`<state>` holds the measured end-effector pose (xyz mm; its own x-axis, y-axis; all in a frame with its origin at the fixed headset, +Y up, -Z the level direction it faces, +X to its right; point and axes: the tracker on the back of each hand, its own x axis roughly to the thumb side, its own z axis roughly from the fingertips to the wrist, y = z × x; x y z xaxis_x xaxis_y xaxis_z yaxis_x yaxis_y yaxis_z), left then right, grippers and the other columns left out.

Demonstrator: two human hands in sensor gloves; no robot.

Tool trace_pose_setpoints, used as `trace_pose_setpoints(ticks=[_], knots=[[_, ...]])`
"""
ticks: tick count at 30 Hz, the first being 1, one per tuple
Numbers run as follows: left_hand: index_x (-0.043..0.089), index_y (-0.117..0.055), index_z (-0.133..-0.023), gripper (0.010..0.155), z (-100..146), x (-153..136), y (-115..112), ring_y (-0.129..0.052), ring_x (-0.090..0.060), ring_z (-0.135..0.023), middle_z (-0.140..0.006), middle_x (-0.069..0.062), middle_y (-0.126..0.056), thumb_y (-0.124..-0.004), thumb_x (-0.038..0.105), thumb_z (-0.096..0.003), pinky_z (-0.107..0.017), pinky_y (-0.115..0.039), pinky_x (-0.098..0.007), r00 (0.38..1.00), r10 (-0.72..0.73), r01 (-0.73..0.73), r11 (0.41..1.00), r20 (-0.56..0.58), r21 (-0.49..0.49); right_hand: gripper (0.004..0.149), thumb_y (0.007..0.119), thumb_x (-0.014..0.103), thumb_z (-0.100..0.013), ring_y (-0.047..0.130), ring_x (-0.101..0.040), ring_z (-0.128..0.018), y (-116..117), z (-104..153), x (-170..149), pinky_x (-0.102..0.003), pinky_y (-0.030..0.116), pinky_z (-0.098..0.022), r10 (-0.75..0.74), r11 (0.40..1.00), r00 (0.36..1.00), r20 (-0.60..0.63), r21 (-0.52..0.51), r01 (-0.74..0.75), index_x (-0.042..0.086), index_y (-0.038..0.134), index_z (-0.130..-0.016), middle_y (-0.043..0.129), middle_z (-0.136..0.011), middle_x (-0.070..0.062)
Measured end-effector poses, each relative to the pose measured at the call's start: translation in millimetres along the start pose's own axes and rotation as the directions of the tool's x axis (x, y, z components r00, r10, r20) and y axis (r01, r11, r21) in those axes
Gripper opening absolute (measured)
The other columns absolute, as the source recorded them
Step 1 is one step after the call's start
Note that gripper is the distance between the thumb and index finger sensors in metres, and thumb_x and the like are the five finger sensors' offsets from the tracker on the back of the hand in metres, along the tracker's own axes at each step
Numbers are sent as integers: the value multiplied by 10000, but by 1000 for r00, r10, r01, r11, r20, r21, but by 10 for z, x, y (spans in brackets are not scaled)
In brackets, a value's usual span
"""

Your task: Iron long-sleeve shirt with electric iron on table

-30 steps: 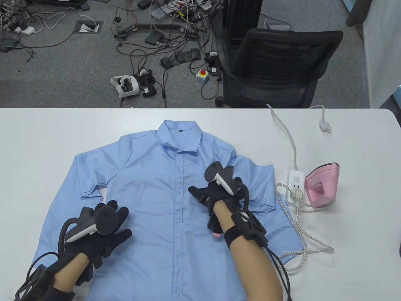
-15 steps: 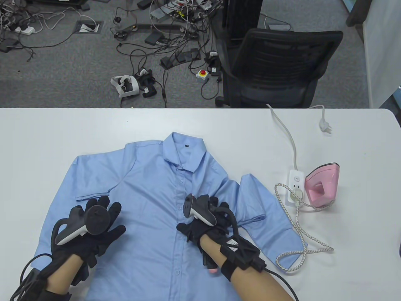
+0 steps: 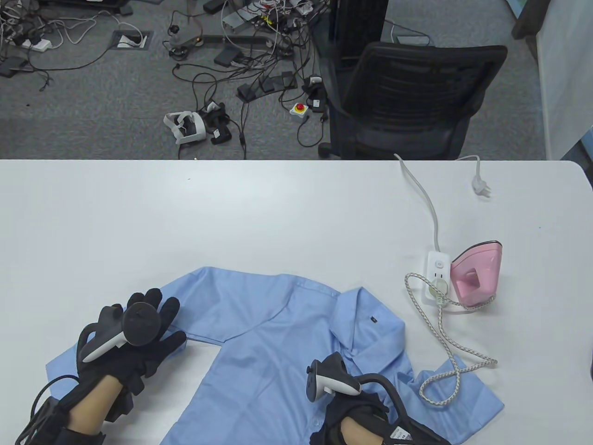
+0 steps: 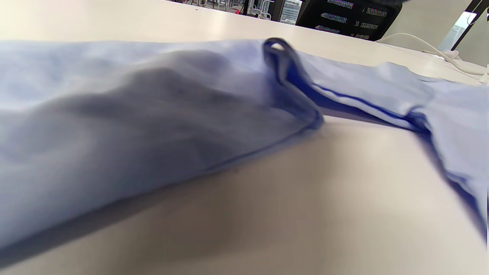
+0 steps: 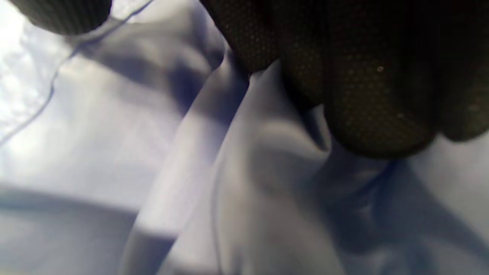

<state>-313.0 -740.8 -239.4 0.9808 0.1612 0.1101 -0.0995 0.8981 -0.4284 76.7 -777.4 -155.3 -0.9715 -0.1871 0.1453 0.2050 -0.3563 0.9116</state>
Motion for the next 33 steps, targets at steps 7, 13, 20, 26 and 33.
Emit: trace_pose_setpoints(ticks=[7,13,20,26,33], knots=[[385,-217,-1088,737,-13,-19,11,-69,-368,-1077,-1188,-48,-29,-508,704,-491,-694,-64,-651,1000,4,-4,1000,-8,9,780,594,705,-343,1054,-365,-430,-595,444,-235,-419,929,-274,-228,936,963,142,-240,257,68,848,-716,948,-620,-154],[383,-221,-1089,735,-40,-36,-24,-71,-368,-1077,-1190,-42,-33,-507,703,-493,-694,-64,-650,1000,-4,3,1000,-19,-15,810,584,700,-350,942,-396,-602,-1256,606,-120,-451,857,-393,-340,684,902,265,-589,431,89,662,-875,769,-819,-166],[386,-226,-1088,728,-32,-84,-21,-75,-368,-1077,-1192,-41,-38,-505,701,-494,-693,-67,-650,999,-6,6,1000,-44,-11,928,572,735,-312,231,-516,-980,-1509,-120,739,-725,372,-634,-163,575,944,287,-750,327,263,169,-1002,174,-1066,-31],[383,-209,-1089,727,-30,-118,-28,-69,-368,-1077,-1191,-42,-31,-492,698,-498,-692,-64,-651,995,-43,39,998,-88,-40,927,542,752,-326,15,-508,-920,-1360,-581,607,-738,286,-584,-243,797,960,141,-536,280,301,40,-962,-42,-1013,-3],[365,-285,-1089,704,-118,-301,-56,-111,-343,-1087,-1209,-20,-120,-512,672,-498,-697,-78,-647,989,-5,5,1000,-145,5,962,497,779,-310,59,-551,-908,-837,-497,-34,-730,405,-560,-309,810,951,7,-521,267,274,-12,-950,-70,-1003,-49]])
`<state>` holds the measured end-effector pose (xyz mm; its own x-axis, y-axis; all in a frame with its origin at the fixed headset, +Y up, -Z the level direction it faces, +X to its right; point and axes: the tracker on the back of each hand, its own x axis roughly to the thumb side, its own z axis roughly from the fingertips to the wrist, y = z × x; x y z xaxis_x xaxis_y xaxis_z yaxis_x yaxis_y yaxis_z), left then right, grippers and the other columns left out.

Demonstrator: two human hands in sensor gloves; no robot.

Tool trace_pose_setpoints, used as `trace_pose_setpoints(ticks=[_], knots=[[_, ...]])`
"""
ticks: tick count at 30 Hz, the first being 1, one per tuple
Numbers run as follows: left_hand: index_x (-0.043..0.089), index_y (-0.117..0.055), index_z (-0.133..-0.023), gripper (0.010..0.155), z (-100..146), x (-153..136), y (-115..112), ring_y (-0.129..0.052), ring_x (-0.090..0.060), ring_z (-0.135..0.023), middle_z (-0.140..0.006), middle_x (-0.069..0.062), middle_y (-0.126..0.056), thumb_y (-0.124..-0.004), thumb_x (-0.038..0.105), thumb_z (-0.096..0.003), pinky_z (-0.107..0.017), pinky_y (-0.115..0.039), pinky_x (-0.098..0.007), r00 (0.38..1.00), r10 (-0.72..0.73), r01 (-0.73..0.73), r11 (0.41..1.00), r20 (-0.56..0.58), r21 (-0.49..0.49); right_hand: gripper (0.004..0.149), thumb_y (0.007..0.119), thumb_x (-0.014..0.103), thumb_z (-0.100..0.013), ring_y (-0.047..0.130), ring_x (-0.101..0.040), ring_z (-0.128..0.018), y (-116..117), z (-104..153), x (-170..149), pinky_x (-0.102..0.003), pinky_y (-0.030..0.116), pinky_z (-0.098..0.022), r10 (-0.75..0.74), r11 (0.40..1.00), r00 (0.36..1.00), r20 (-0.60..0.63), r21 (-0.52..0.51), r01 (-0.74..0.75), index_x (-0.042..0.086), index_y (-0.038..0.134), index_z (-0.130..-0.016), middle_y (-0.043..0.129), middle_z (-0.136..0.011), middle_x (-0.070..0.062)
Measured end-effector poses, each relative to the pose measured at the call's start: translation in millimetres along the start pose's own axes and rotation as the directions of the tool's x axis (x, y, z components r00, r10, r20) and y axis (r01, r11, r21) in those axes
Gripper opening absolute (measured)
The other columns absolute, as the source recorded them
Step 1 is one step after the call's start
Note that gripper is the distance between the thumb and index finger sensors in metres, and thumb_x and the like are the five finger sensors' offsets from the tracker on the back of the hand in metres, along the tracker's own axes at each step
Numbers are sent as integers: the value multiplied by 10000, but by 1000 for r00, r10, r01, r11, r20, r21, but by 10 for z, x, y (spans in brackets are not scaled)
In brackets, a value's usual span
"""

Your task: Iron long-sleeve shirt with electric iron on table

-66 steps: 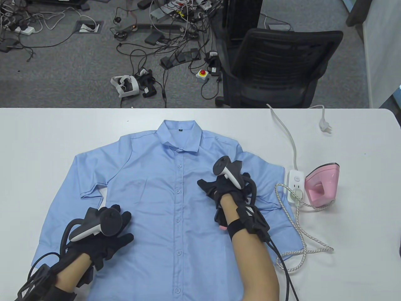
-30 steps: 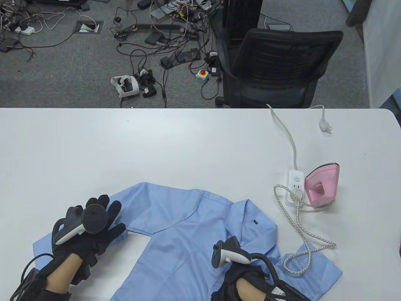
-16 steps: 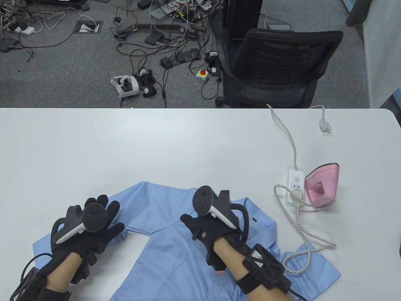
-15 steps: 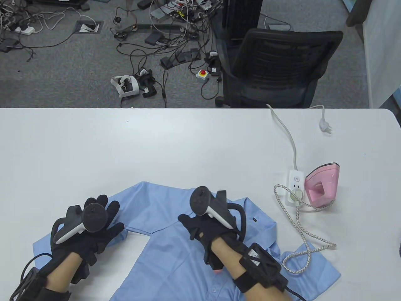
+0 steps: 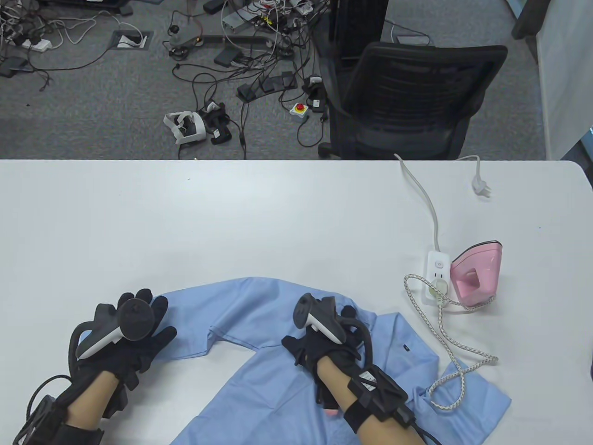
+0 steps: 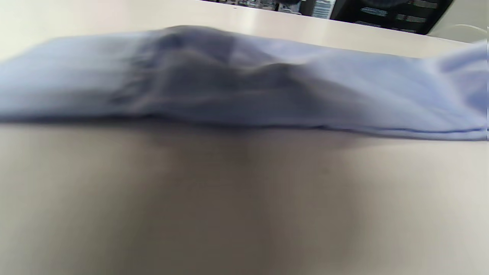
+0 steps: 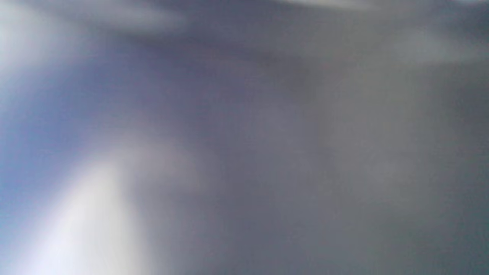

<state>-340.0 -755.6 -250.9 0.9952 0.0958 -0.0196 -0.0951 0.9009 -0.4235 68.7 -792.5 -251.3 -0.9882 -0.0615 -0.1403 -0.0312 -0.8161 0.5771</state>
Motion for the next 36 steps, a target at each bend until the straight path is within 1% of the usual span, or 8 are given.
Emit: trace_pose_setpoints(ticks=[9,16,19,23,25,31,34,36], knots=[[399,-262,-1072,652,-201,-126,-157,-67,-241,-1090,-1209,65,-136,-516,627,-516,-691,-39,-634,994,-81,75,994,-76,-85,963,558,749,-317,-10,-509,-917,285,348,-834,-715,335,-601,-23,998,999,30,61,21,307,-31,-939,-112,-991,-8],[399,-293,-1068,650,-199,-98,-165,-133,-208,-1103,-1207,94,-204,-539,632,-512,-700,-54,-627,1000,21,-23,995,-16,-96,961,665,694,-315,-22,-429,-935,138,185,-1227,-656,298,-641,-36,995,995,93,95,28,355,20,-941,-79,-998,52],[379,-357,-1076,648,-169,-74,-92,-167,-217,-1109,-1225,50,-317,-546,630,-509,-705,-72,-631,1000,11,-11,1000,-4,-17,914,648,686,-317,105,-449,-968,2,215,-1315,-647,372,-649,-135,991,984,115,34,132,313,142,-981,53,-1037,9],[394,-340,-1074,645,-224,-144,-73,-121,-207,-1102,-1221,77,-244,-549,625,-510,-704,-60,-630,998,58,-57,998,-33,16,787,600,655,-361,371,-483,-963,-300,470,-1261,-642,461,-630,-292,930,947,137,-188,314,251,386,-1001,310,-1057,-56],[399,-349,-1072,633,-253,-158,-103,-123,-206,-1101,-1218,85,-248,-553,613,-512,-702,-55,-629,998,37,-38,999,-48,-6,819,591,677,-351,406,-489,-955,-313,516,-1161,-645,496,-616,-323,906,938,126,-245,345,237,372,-1006,314,-1055,-74],[401,-308,-1063,605,-296,-132,-148,-108,-210,-1099,-1210,88,-209,-547,565,-532,-699,-42,-627,996,-38,34,998,-80,-48,952,491,765,-319,226,-512,-970,-62,151,-677,-695,414,-616,-171,977,985,6,-129,170,230,103,-1004,54,-1034,-106],[409,-287,-1058,610,-299,-135,-165,-110,-214,-1099,-1207,96,-193,-542,575,-529,-698,-46,-628,995,-56,52,997,-86,-51,969,507,756,-320,0,-493,-920,18,-150,-699,-713,283,-606,-135,991,989,-60,-27,134,241,8,-973,-62,-1002,-91],[408,-293,-1059,615,-293,-138,-160,-110,-214,-1099,-1208,93,-201,-547,582,-527,-698,-45,-627,995,-48,44,998,-91,-45,984,478,777,-302,-66,-478,-898,-25,-284,-786,-712,220,-596,-127,991,991,-30,-46,125,253,-50,-946,-117,-978,-78]])
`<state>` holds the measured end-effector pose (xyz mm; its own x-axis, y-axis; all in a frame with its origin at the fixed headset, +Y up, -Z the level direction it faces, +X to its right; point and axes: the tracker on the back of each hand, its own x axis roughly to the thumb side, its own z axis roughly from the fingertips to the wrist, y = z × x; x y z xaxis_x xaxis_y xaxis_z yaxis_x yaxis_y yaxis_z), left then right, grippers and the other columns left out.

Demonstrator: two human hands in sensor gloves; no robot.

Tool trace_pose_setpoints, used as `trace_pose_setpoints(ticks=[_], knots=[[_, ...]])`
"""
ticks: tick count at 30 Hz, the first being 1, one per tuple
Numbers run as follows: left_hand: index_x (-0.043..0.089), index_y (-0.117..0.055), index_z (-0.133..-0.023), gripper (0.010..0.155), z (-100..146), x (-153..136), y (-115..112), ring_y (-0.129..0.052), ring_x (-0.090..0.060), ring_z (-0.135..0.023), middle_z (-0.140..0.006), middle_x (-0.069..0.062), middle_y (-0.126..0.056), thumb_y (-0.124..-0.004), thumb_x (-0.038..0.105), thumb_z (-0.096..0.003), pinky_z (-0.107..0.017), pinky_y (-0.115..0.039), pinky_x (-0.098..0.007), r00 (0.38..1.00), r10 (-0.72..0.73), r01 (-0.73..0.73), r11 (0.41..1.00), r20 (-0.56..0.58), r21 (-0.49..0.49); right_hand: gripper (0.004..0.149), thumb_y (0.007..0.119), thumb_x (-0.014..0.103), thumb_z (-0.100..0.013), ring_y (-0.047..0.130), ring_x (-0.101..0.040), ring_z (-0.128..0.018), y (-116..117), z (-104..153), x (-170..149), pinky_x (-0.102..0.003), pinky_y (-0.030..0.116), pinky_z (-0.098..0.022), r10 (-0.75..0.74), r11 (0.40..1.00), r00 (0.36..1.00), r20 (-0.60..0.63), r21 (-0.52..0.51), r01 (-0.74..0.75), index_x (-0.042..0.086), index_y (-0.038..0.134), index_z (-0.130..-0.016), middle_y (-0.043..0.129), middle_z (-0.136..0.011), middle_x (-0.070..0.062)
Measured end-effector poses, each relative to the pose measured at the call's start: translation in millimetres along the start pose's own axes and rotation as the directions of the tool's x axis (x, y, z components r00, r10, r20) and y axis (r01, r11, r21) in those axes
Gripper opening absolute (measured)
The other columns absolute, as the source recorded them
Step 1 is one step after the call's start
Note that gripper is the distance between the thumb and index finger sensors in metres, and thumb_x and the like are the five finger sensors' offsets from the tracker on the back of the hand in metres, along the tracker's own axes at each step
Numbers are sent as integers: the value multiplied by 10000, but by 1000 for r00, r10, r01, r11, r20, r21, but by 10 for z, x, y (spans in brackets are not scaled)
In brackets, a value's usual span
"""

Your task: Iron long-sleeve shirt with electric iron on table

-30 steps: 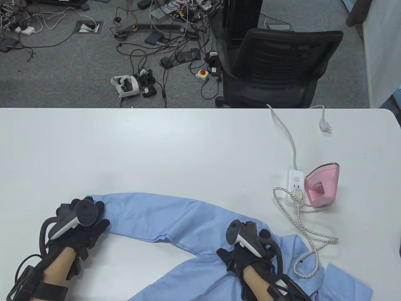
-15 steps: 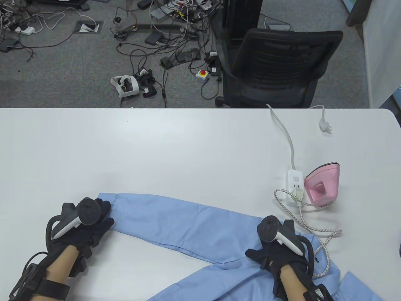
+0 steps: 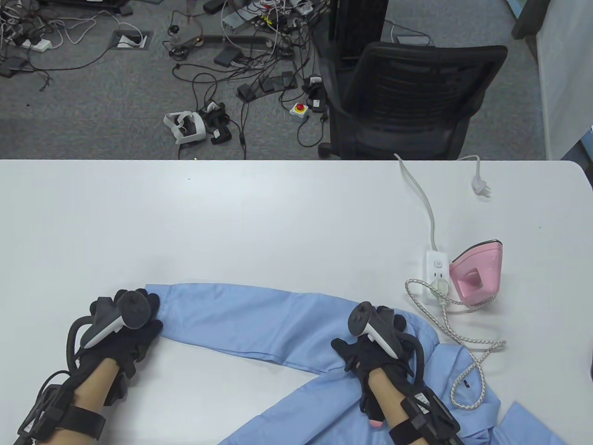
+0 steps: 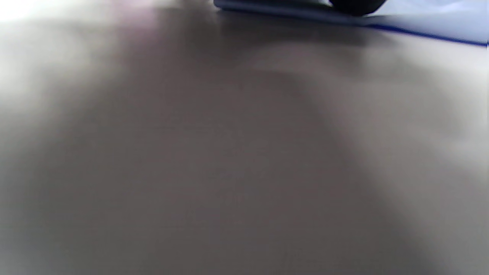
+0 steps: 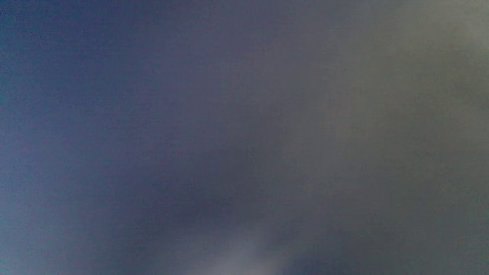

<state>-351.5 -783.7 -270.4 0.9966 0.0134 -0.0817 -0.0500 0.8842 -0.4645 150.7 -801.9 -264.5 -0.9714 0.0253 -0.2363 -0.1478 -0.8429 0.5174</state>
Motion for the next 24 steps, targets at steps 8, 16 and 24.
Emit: trace_pose_setpoints(ticks=[8,16,24], knots=[[395,-284,-1061,648,-22,130,4,-104,-216,-1101,-1209,107,-198,-526,635,-510,-700,-42,-630,999,-40,40,999,-10,8,1005,544,804,-268,-94,-408,-916,-122,-231,-309,-663,140,-622,-44,999,999,23,-3,44,323,-17,-950,-104,-993,-9],[394,-292,-1058,658,-57,256,-1,-121,-213,-1105,-1209,110,-211,-523,652,-499,-705,-55,-633,999,-37,37,999,5,25,1027,563,816,-248,-126,-362,-907,-202,-382,-520,-609,91,-629,-59,998,998,31,25,58,343,-33,-938,-146,-977,-8],[394,-307,-1059,646,-81,298,10,-118,-209,-1106,-1211,112,-224,-519,642,-502,-705,-46,-631,999,-32,32,999,-4,30,1030,564,821,-243,-126,-360,-909,-271,-483,-553,-605,88,-629,-51,999,997,54,18,50,354,-34,-940,-146,-982,1]])
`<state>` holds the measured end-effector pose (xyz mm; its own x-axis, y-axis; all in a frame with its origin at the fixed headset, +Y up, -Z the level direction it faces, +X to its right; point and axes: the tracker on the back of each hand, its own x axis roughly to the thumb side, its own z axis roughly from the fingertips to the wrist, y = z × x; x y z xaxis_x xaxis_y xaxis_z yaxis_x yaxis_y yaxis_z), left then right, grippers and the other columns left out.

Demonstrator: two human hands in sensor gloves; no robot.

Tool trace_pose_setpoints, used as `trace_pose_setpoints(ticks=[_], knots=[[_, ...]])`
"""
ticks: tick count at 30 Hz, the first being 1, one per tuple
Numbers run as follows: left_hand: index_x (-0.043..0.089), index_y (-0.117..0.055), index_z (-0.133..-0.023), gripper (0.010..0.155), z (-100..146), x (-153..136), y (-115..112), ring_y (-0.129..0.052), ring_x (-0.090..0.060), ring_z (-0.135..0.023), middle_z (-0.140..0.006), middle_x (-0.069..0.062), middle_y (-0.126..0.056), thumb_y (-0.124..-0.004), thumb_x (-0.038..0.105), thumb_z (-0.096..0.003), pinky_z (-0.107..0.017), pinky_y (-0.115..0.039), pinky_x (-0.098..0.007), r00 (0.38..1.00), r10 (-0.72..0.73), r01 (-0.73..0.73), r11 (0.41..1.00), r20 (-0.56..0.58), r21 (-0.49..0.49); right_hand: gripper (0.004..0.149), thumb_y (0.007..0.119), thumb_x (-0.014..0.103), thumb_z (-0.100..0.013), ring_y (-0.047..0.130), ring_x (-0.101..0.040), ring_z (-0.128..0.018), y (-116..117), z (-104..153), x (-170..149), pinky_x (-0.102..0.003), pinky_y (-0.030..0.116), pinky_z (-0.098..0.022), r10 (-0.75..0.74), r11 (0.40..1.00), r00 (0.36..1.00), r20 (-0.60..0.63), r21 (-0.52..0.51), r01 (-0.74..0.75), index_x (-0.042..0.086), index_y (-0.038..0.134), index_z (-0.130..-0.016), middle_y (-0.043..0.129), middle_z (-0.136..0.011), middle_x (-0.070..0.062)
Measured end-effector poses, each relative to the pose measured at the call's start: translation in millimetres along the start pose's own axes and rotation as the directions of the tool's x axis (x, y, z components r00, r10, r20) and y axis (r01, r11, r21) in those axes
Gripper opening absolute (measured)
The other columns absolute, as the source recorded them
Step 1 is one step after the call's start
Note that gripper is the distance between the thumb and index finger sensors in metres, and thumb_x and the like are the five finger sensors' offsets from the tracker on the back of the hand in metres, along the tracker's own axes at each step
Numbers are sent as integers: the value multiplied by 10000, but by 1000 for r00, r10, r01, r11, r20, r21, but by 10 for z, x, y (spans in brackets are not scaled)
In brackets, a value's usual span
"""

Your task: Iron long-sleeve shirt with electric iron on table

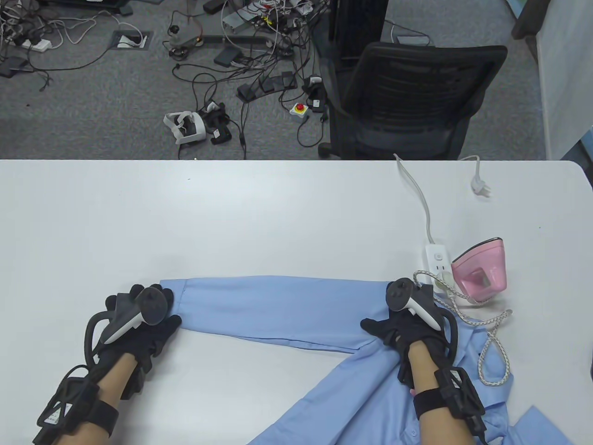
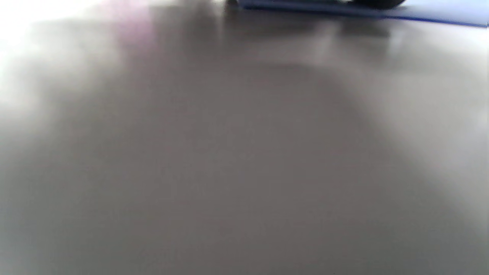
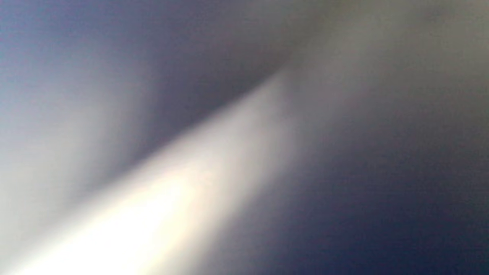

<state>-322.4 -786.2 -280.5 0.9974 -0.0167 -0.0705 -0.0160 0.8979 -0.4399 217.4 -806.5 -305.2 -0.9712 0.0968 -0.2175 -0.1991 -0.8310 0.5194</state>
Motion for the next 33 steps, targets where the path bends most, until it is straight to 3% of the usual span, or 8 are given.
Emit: trace_pose_setpoints(ticks=[13,18,20,24,29,31,33], knots=[[397,-340,-1055,623,-15,-3,-6,-132,-205,-1107,-1213,115,-264,-528,625,-508,-707,-51,-629,1000,-14,14,1000,-11,27,1017,578,811,-237,-68,-356,-936,-15,-1,5,-604,133,-655,27,999,1000,-6,-37,-27,351,24,-955,-89,-1006,4],[391,-328,-1057,629,-18,-3,-7,-134,-210,-1109,-1212,107,-250,-526,624,-508,-710,-58,-631,1000,-20,20,1000,-3,18,971,592,775,-255,67,-379,-973,-54,161,122,-618,240,-667,101,987,994,37,-129,-95,321,140,-985,55,-1043,-30],[390,-327,-1057,630,-18,-1,-8,-134,-210,-1108,-1212,105,-249,-527,624,-508,-710,-58,-630,1000,-16,16,1000,-1,18,937,602,750,-274,170,-385,-985,-107,293,176,-616,311,-664,67,985,994,88,-167,-51,322,172,-988,152,-1057,-41],[388,-322,-1059,632,-22,-1,-8,-131,-213,-1108,-1212,105,-243,-528,623,-509,-710,-57,-631,1000,-16,16,1000,-1,9,908,605,728,-293,275,-399,-988,-404,696,233,-601,395,-663,-109,964,968,225,-214,158,291,243,-1001,238,-1061,-57],[389,-317,-1059,634,-19,-8,-4,-125,-219,-1107,-1212,105,-237,-529,625,-510,-708,-55,-631,1000,-19,19,1000,0,-2,849,622,694,-321,433,-429,-968,-941,1201,113,-602,478,-649,-302,869,867,395,-260,421,255,368,-1003,382,-1052,-74],[388,-310,-1059,636,-21,-18,-10,-131,-226,-1107,-1211,101,-227,-528,624,-511,-709,-59,-632,1000,-8,8,1000,2,-10,849,630,688,-321,508,-436,-947,-1132,1336,-3,-594,532,-639,-323,817,854,407,-335,469,246,384,-1003,411,-1047,-74],[390,-307,-1059,636,-21,-21,-14,-130,-226,-1106,-1210,102,-223,-527,625,-510,-708,-59,-631,1000,-2,2,1000,4,-9,853,644,681,-327,607,-428,-907,-1287,1428,-159,-602,598,-602,-317,746,884,342,-486,456,225,396,-1004,448,-1034,-90]])
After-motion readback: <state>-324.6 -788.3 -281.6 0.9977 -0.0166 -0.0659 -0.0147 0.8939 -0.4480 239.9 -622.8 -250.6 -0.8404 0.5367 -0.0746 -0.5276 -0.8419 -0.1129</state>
